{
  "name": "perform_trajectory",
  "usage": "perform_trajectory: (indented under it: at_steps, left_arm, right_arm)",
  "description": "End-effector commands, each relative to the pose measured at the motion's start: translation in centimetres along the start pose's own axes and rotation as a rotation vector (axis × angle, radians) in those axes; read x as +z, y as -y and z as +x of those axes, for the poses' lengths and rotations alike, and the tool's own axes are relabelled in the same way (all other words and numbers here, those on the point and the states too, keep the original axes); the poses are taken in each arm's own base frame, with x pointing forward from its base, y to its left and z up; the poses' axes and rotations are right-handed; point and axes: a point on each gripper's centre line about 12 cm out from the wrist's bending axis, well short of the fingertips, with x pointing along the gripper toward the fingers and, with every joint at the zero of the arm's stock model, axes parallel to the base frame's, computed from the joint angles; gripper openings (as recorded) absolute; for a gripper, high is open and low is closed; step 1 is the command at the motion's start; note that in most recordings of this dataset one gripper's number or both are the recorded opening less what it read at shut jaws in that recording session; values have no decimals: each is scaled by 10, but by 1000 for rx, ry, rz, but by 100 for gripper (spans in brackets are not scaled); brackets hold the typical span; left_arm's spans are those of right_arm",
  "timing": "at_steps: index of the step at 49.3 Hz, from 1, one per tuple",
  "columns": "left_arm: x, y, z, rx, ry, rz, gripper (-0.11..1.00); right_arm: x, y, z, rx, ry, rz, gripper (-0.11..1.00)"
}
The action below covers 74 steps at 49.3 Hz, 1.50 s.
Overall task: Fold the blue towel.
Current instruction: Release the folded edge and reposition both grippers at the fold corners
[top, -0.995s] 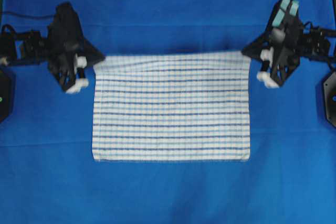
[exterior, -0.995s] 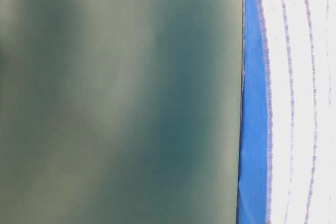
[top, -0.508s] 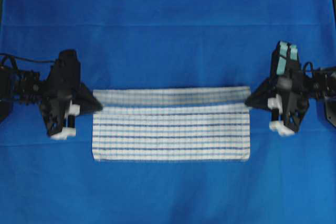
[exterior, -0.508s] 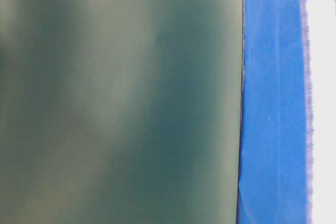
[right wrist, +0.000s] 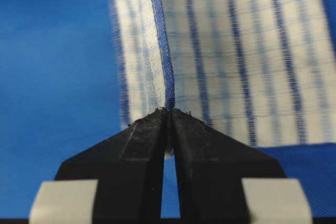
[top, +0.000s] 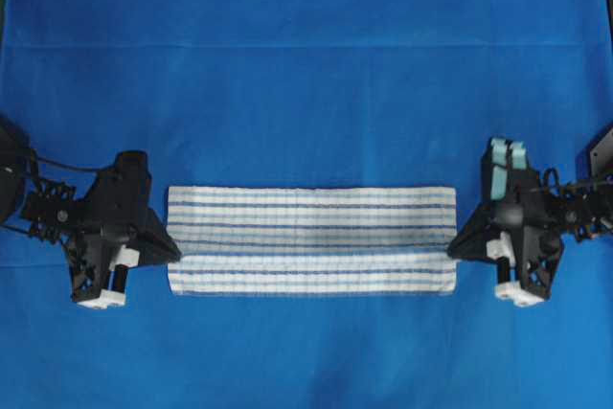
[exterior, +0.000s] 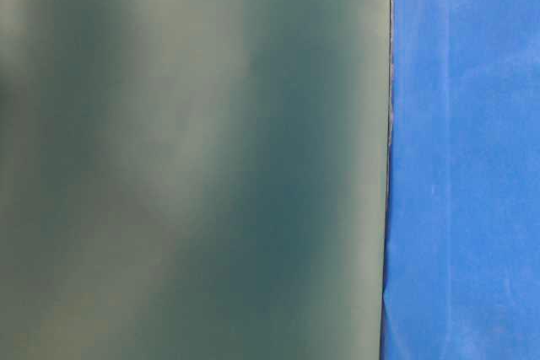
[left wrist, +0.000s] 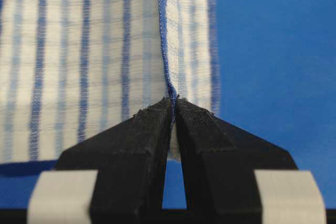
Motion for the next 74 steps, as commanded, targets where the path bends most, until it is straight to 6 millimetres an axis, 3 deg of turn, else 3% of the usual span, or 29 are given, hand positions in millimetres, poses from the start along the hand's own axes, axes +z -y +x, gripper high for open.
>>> perform_trajectory:
  at_steps: [1, 27, 38, 40, 44, 49, 51, 57, 65, 74]
  left_arm:
    - [9, 8, 1, -19, 19, 12, 3]
    - [8, 11, 9, -18, -3, 22, 5]
    - [9, 10, 8, -16, -2, 23, 37]
    - [10, 9, 8, -14, 0, 22, 43]
    - [12, 4, 6, -1, 5, 14, 52]
    - [18, -8, 2, 28, 15, -4, 53]
    - [20, -13, 0, 39, 22, -5, 53]
    - [22, -28, -3, 75, 33, -6, 53]
    - [25, -44, -5, 116, 39, 8, 53]
    - [25, -55, -5, 144, 33, 6, 53]
  right_arm:
    - [8, -10, 3, 20, 10, -9, 5]
    - [13, -17, 13, 17, -10, -14, 5]
    - [14, -17, 15, 3, -32, 21, 6]
    - [14, -17, 14, 1, -36, 24, 10]
    - [16, -16, 12, -9, -43, 24, 33]
    - [18, -7, 7, -36, -43, 19, 62]
    - [20, -1, 5, -52, -38, 22, 68]
    - [25, 25, -2, -118, -16, 45, 62]
    - [28, 53, -7, -200, -13, 59, 63]
    - [30, 63, -8, -231, -15, 53, 63]
